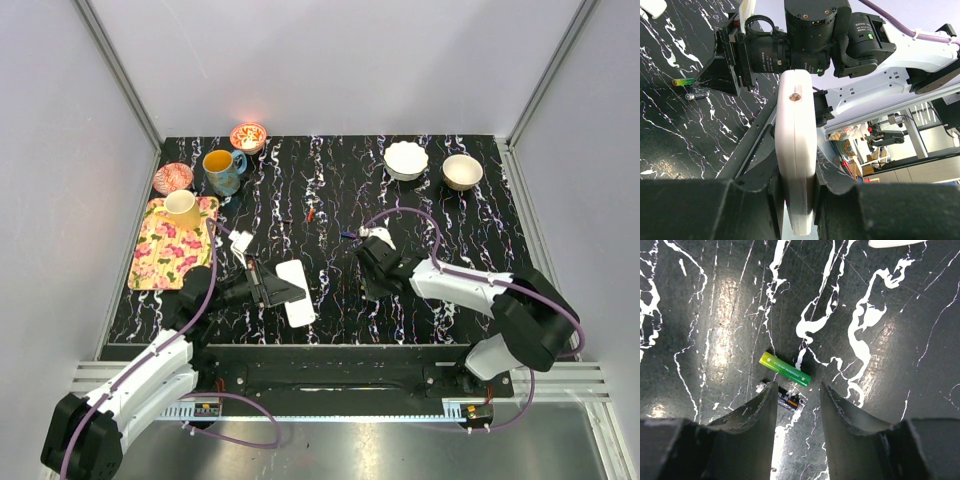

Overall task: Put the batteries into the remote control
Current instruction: Pick up the battery from the center of the board.

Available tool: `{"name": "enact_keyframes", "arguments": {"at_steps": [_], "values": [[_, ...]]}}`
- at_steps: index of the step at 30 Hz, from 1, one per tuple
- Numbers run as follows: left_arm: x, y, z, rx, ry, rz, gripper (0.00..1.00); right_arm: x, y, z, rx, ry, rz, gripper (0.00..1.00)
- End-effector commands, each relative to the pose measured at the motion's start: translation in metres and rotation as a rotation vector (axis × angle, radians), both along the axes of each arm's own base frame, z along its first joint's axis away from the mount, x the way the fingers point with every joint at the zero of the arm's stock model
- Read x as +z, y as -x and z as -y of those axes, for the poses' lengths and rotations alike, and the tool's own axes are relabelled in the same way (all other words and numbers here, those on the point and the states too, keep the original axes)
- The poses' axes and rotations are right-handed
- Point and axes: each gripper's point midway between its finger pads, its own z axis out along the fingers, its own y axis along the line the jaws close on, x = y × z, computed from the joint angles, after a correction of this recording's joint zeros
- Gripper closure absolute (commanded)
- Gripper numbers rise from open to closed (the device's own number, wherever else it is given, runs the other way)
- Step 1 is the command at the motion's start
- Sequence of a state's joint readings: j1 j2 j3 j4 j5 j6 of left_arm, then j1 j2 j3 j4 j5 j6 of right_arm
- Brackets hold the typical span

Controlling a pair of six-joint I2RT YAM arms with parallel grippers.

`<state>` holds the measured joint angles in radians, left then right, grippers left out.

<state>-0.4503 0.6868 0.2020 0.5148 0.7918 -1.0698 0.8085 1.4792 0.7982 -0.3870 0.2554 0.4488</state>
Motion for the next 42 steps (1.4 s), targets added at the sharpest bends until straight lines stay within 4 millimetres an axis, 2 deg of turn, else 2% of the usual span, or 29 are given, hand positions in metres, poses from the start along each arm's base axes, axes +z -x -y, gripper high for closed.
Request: {"name": "enact_keyframes", "arguments": {"at_steps": [1, 14, 18, 21, 27, 33, 36, 42], "values": [[0.008, -0.002, -0.001, 0.011, 0.016, 0.061, 1.0, 0.012, -0.018, -0.007, 0.026, 0.027, 0.07, 0.56], [0.011, -0.002, 0.0, 0.0, 0.014, 0.066, 1.0, 0.02, -0.023, -0.016, 0.085, 0.029, 0.072, 0.53], [0.012, -0.002, 0.0, -0.001, 0.015, 0.066, 1.0, 0.029, -0.015, -0.024, 0.116, -0.04, 0.061, 0.55], [0.01, -0.002, 0.0, -0.003, 0.012, 0.062, 1.0, 0.027, -0.005, -0.024, 0.136, -0.056, 0.04, 0.55], [0.009, -0.004, 0.0, 0.005, 0.015, 0.053, 1.0, 0.025, 0.0, -0.022, 0.133, -0.035, 0.025, 0.56], [0.008, -0.003, 0.0, 0.008, 0.018, 0.051, 1.0, 0.02, -0.005, -0.024, 0.131, 0.012, 0.015, 0.56], [0.007, -0.002, -0.001, 0.007, 0.018, 0.049, 1.0, 0.024, 0.003, -0.033, 0.182, 0.004, 0.025, 0.55], [0.004, -0.001, -0.002, 0.015, 0.013, 0.05, 1.0, 0.021, 0.018, -0.033, 0.235, 0.038, 0.0, 0.54]]}}
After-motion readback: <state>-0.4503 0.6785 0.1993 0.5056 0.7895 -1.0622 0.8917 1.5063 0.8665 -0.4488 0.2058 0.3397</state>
